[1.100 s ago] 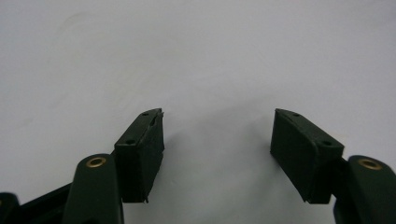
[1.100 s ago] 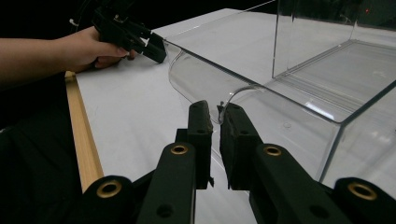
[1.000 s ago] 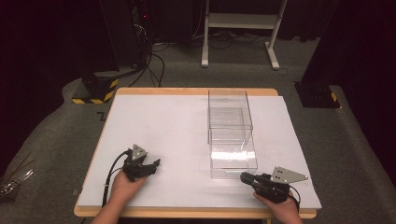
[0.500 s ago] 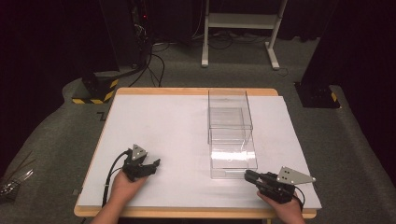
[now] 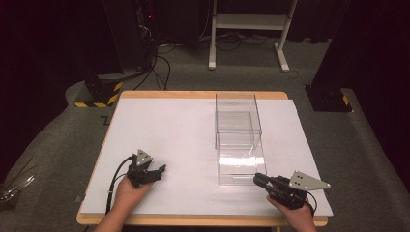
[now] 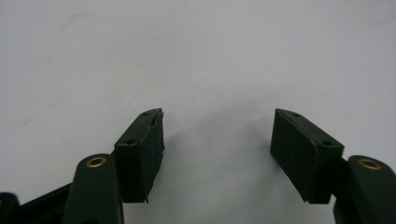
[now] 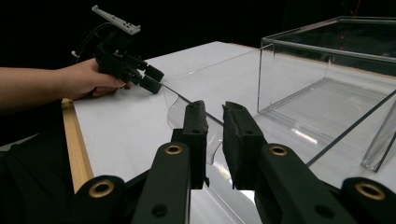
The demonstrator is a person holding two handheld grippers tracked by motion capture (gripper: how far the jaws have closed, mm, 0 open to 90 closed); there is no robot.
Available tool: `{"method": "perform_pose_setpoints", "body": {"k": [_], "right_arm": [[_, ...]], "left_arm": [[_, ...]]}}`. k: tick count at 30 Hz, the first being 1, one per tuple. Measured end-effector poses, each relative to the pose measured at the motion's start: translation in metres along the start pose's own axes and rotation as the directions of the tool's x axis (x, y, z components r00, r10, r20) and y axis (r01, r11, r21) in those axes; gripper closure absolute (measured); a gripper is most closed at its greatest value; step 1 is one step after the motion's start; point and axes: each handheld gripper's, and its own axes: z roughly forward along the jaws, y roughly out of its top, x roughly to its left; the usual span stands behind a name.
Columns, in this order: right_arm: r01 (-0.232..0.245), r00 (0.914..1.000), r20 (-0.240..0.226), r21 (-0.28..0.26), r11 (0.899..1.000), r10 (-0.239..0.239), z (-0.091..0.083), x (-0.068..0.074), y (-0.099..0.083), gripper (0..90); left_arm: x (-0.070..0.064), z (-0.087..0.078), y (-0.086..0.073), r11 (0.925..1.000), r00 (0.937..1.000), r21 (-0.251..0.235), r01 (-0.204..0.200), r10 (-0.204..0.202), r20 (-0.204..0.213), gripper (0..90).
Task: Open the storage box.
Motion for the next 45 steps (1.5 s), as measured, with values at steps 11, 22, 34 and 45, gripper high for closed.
{"method": "perform_pose_setpoints", "body": {"k": [11,22,34,45], "right_arm": [[0.0,0.9899,0.142,-0.049,0.999,0.007,-0.007,-0.004,0.012,71.9],[-0.026,0.9371,0.347,-0.047,0.999,0.041,-0.022,-0.021,0.008,62.0],[-0.131,0.8199,0.567,0.048,0.99,0.081,-0.022,-0.051,-0.01,44.9],[-0.287,0.7787,0.618,0.194,0.938,0.11,-0.008,-0.069,-0.031,33.4]], "left_arm": [[0.0,0.0,0.0,1.0,1.0,0.0,-0.001,0.001,0.0,35.0],[0.0,0.0,0.0,1.0,1.0,0.001,-0.001,0.001,0.001,35.0],[0.0,0.0,0.0,1.0,1.0,0.001,-0.001,0.001,0.0,35.0],[0.0,0.0,0.0,1.0,1.0,0.001,-0.001,0.001,0.002,35.0]]}}
